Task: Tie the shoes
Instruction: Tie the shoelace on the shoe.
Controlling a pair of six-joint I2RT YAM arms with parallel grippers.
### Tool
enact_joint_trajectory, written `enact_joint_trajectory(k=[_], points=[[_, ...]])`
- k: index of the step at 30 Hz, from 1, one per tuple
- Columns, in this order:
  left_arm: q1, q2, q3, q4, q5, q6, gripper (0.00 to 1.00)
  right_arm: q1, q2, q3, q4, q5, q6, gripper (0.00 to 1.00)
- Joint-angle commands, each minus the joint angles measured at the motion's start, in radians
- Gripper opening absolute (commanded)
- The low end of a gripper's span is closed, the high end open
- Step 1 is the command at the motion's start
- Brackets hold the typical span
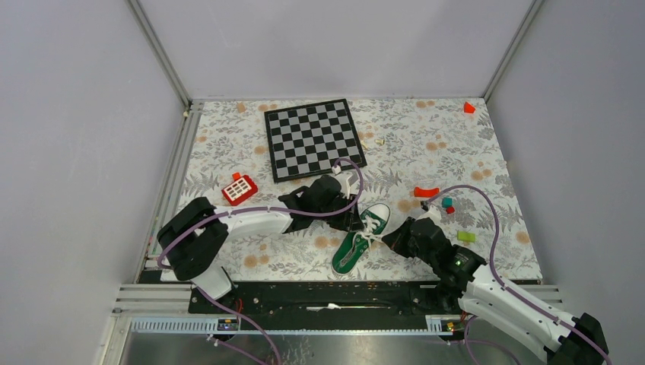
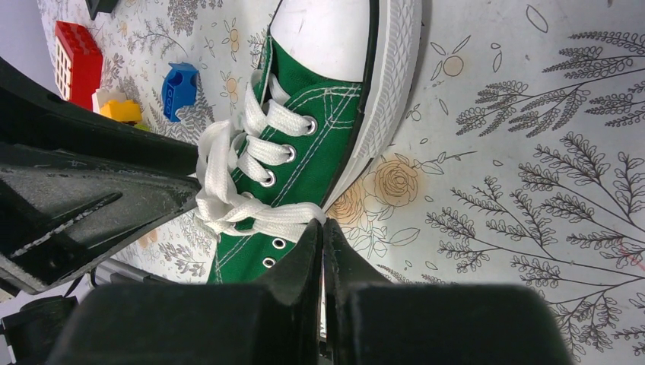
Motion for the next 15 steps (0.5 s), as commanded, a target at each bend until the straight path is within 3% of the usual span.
enact_joint_trajectory(k=[1,4,8,11,15], points=[[0.005,-0.018,0.042,0.059,-0.02,-0.003,0.29,-0.002,-0.003,0.018,0.038,0.007,-0.007,0.0],[0.006,-0.02,0.047,0.057,-0.025,-0.001,0.19,-0.003,0.0,0.019,0.038,0.008,-0.009,0.0],[0.006,-0.043,0.049,0.036,-0.054,0.007,0.14,-0.003,0.009,0.02,0.042,0.006,-0.012,0.0],[0.007,-0.066,0.047,0.023,-0.079,0.02,0.0,-0.002,0.015,0.019,0.049,0.002,-0.012,0.0],[0.008,-0.1,0.028,0.018,-0.116,0.025,0.0,-0.003,0.019,0.022,0.051,0.002,-0.014,0.0]])
